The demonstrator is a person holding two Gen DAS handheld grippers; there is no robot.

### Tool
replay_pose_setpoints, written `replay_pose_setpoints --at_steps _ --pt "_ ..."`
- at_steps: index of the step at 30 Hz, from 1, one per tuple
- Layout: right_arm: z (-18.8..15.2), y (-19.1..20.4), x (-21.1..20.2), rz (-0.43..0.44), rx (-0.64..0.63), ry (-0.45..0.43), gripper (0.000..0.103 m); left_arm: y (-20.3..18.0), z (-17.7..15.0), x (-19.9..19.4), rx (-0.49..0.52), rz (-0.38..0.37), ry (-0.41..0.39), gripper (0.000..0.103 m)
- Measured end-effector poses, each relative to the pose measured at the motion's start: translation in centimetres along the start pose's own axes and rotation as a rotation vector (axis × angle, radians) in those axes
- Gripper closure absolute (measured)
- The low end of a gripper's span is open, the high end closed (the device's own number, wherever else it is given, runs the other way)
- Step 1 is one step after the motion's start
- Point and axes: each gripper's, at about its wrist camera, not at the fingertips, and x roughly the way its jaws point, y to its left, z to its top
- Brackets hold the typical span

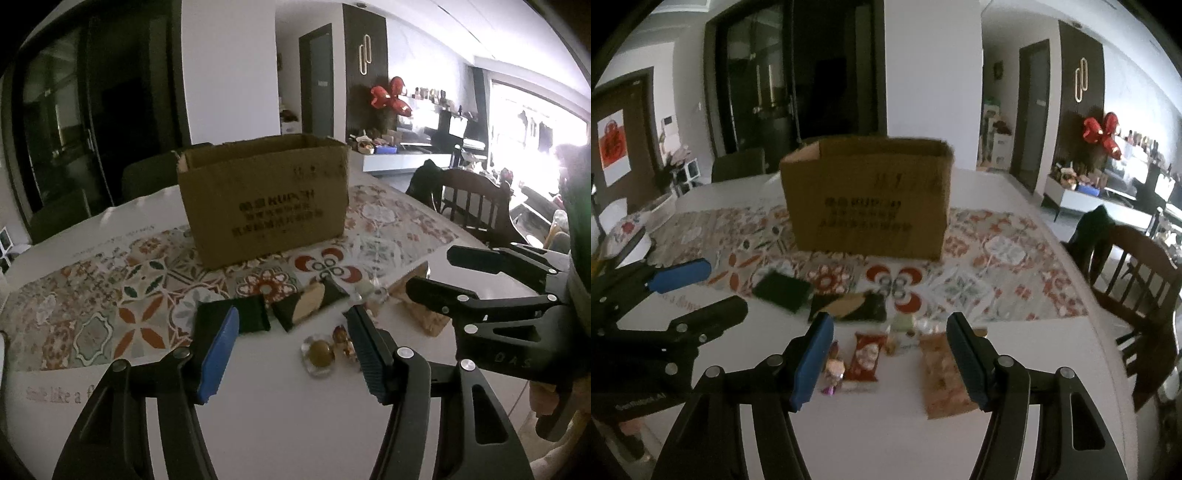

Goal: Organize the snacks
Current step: 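Withdraw both tools from the box back toward the remaining snacks, then grasp the gold round candy with the left tool while the right tool grasps the red-wrapped cake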

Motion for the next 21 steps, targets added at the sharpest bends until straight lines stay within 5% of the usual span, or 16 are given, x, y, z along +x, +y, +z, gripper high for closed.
replay_pose_setpoints --at_steps 21 --pt "-2.3 0.6 4.8 0.044 0.005 0.114 0.052 -1.1 -2.9 4.5 0.074 -0.074 0.08 0.061"
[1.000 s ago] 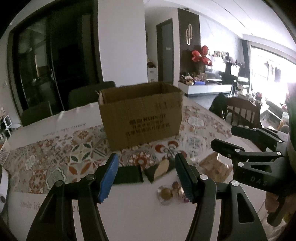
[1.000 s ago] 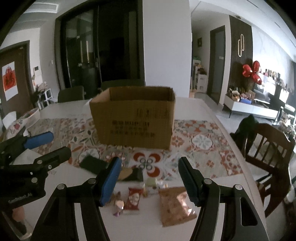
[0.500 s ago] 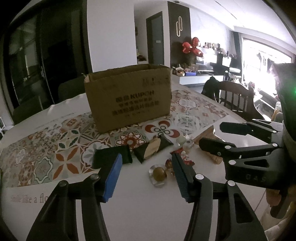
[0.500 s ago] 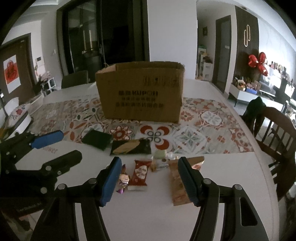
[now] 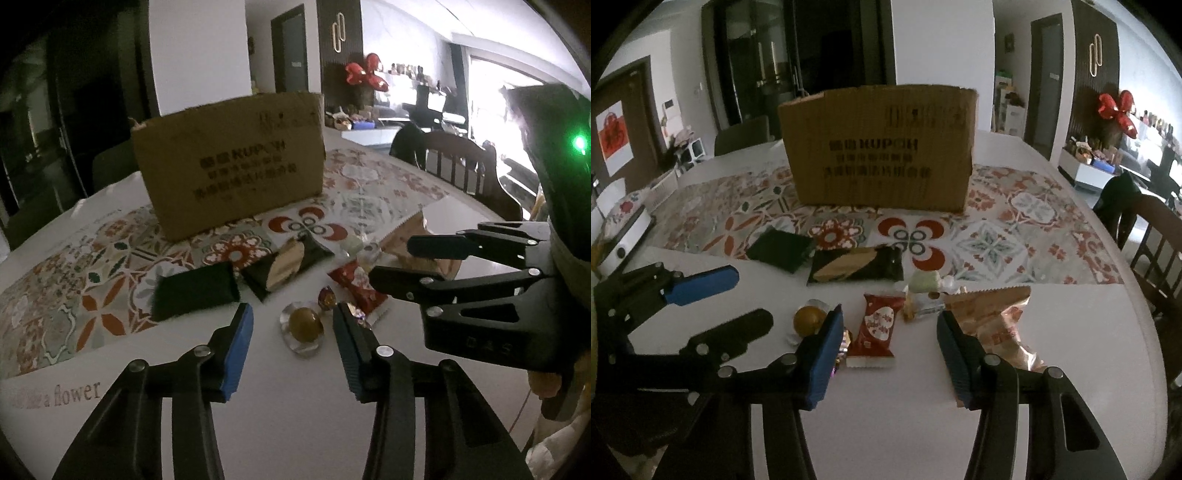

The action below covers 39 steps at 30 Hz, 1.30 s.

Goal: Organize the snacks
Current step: 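Grasp the gold round candy with the left tool while the right tool grasps the red-wrapped cake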

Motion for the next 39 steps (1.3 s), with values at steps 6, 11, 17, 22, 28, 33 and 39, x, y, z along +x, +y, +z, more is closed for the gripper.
replay_pose_setpoints --at_steps 6,11,17,22,28,33,39 --pt "-0.1 -0.1 1.5 0.016 0.01 0.036 0.056 0.1 -0.4 1.8 -0.013 -0.025 0.044 0.064" --pt "0.0 -0.2 2.3 0.022 0.014 0.051 0.059 0.2 -0.5 2.6 -0.026 -0.033 0.058 0.064" --pt "0.0 -0.1 2.9 0.031 0.024 0.065 0.062 0.2 -0.5 3.4 -0.034 -0.037 0.071 0.064" --pt "-0.1 -0.2 3.4 0.049 0.038 0.08 0.063 0.3 -0.4 4.2 -0.047 -0.051 0.096 0.066" --pt "0.1 -0.1 3.9 0.059 0.046 0.084 0.064 1.0 -0.4 5.2 -0.096 -0.063 0.135 0.068" --pt "0.1 -0.2 4.4 0.068 0.061 0.093 0.065 0.9 -0.4 5.4 -0.092 -0.054 0.14 0.07" --pt "0.0 -0.4 4.8 0.065 0.078 0.108 0.078 0.9 -0.4 5.4 -0.108 -0.061 0.138 0.071"
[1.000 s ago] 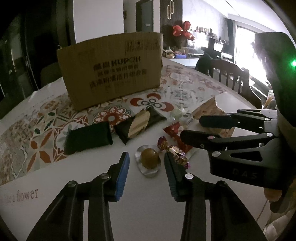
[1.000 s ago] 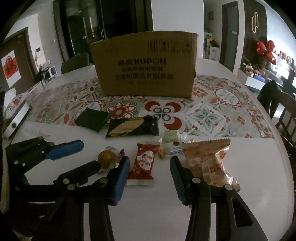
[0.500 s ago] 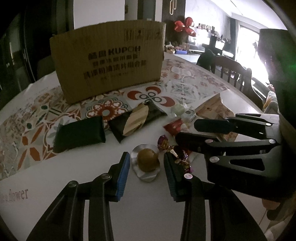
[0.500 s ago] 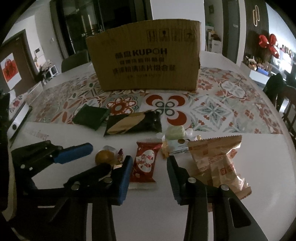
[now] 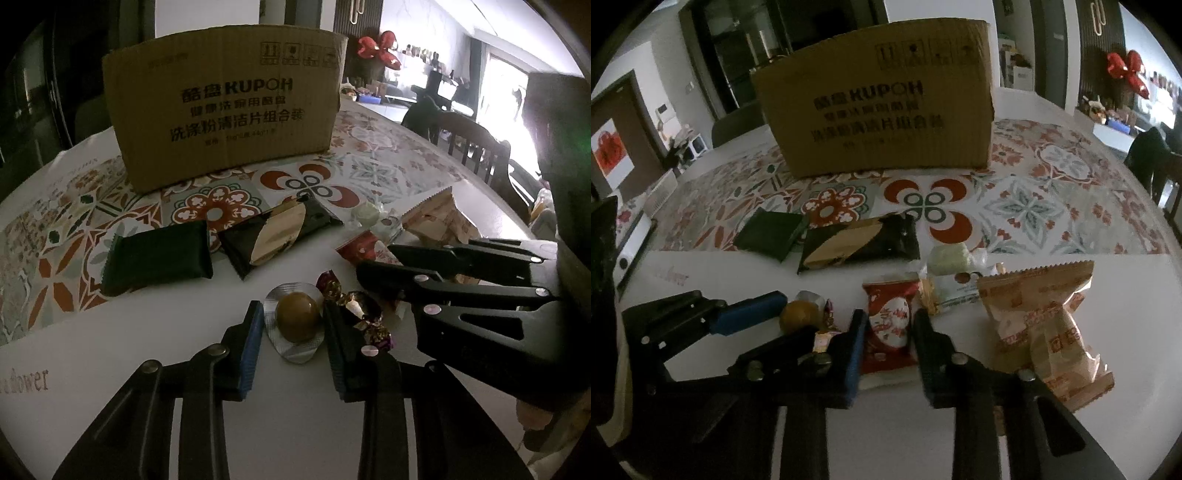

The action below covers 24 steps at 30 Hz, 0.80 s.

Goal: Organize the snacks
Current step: 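Grasp the gold round candy with the left tool while the right tool grasps the red-wrapped cake, then carry the candy and cake into the box and open both tools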

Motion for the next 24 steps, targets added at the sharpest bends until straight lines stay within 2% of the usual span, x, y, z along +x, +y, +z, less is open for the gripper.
replay_pose_setpoints --at_steps 10,24 --pt "-0.2 0.4 -1.0 -0.018 -0.019 -0.023 0.078 1.0 0.3 -1.4 -0.072 0.019 -0.033 0.072" --pt "0.4 1.4 -5.9 -0.001 -0.019 -0.138 0.078 0.9 1.3 -8.0 -0.135 0.062 -0.16 0.073"
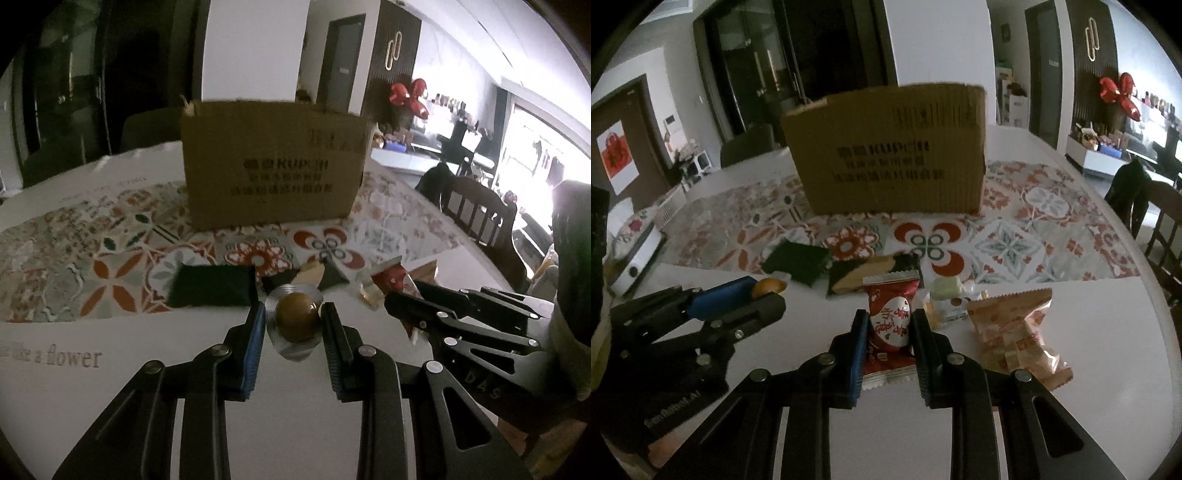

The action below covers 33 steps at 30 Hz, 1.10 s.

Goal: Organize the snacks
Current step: 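Carry the candy and cake into the box and open both tools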

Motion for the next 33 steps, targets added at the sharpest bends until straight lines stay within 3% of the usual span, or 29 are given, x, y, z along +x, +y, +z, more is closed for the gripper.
replay_pose_setpoints --at_steps 13,33 --pt "2.4 0.7 -4.6 0.015 -0.012 -0.149 0.078 -0.6 3.1 -4.9 0.032 0.034 -0.161 0.073" --pt "11.4 -0.4 -6.1 0.01 -0.033 -0.326 0.078 -0.5 12.0 -5.4 0.11 0.084 -0.334 0.073"
